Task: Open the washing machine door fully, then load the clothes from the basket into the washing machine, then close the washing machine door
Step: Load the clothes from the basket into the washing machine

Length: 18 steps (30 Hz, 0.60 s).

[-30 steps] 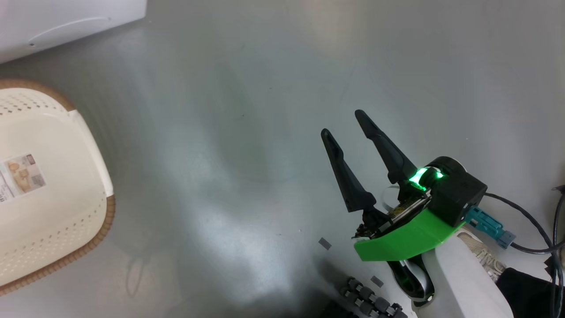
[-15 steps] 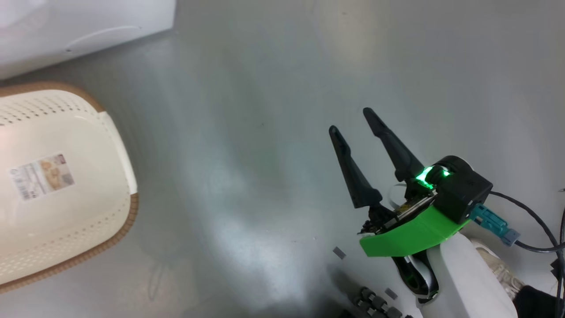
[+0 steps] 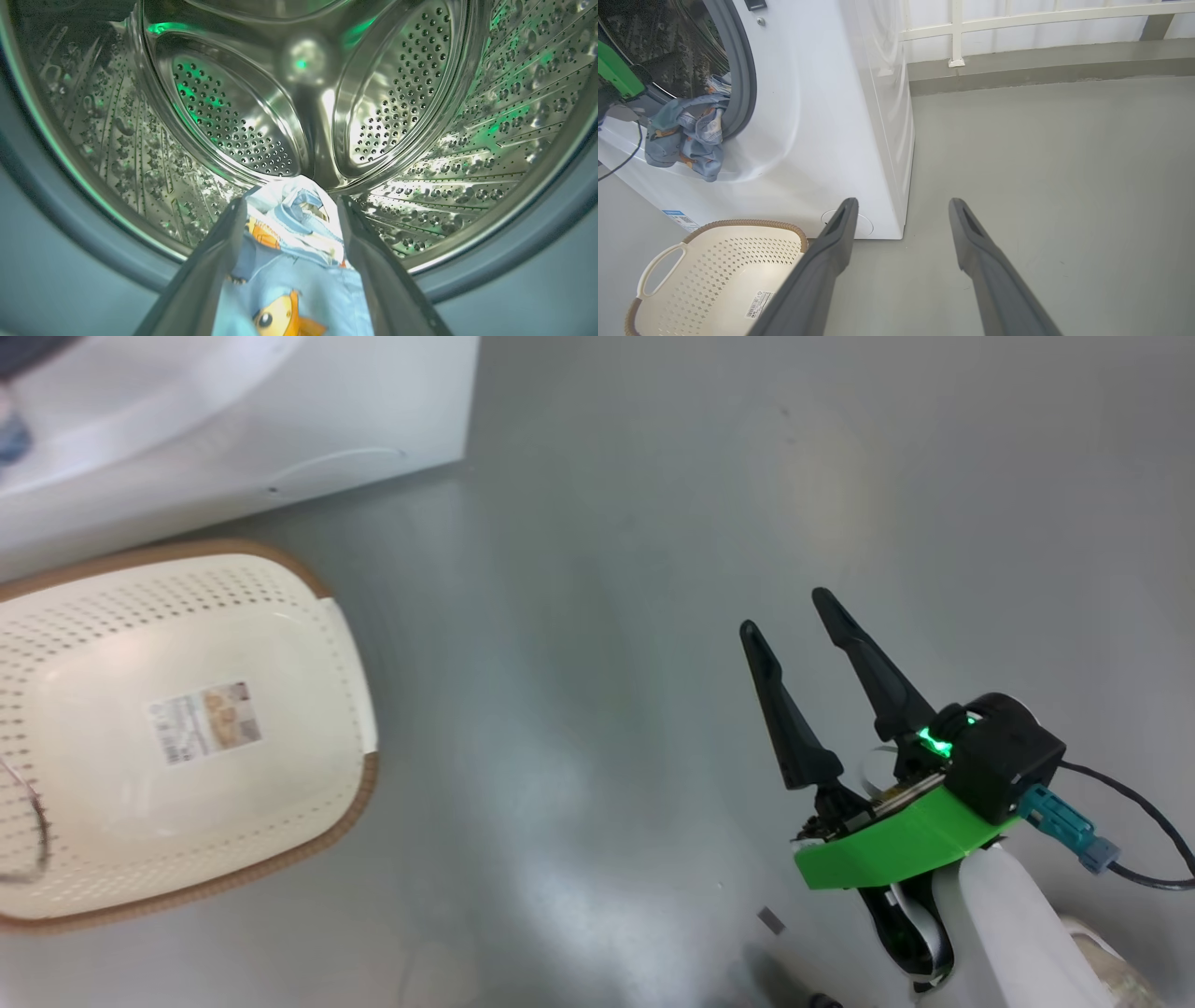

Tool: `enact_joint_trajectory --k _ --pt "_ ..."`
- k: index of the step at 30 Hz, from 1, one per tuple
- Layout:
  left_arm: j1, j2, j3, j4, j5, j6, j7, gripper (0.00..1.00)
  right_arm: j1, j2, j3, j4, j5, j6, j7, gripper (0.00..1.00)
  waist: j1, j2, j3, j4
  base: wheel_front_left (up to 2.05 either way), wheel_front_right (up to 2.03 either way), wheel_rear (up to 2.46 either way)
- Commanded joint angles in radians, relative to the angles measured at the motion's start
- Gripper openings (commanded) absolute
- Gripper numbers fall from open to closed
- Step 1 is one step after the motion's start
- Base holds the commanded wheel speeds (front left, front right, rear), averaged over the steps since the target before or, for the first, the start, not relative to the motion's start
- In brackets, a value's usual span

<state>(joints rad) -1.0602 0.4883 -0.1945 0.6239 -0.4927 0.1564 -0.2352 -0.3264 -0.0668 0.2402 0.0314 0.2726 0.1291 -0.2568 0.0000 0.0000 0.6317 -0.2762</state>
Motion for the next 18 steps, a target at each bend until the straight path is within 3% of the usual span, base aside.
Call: enact_joint_trajectory --k 1,5,12,18 --pt "0.069 0.046 0.03 -0.075 -0.014 0.016 -0.008 1.0 0.039 -0.002 0.01 -0.021 -0.016 0.002 -0.005 1.0 0.0 0.0 -0.041 0.044 0.0 0.0 0.0" --pt "0.193 0.037 0.036 -0.208 -0.025 0.049 -0.006 1.0 0.049 -0.007 -0.003 -0.024 -0.025 0.002 -0.005 1.0 0.0 0.0 -0.056 0.064 0.0 0.0 0.0" --pt "0.5 0.013 0.027 -0.527 -0.016 0.151 0.002 1.0 0.069 -0.018 -0.028 -0.022 -0.043 0.002 -0.005 1.0 0.0 0.0 -0.102 0.106 0.0 0.0 0.0" --pt "0.718 -0.021 -0.003 -0.692 0.001 0.226 0.004 1.0 0.088 -0.029 -0.036 -0.006 -0.058 0.002 -0.004 1.0 0.0 0.0 -0.157 0.134 0.0 0.0 0.0"
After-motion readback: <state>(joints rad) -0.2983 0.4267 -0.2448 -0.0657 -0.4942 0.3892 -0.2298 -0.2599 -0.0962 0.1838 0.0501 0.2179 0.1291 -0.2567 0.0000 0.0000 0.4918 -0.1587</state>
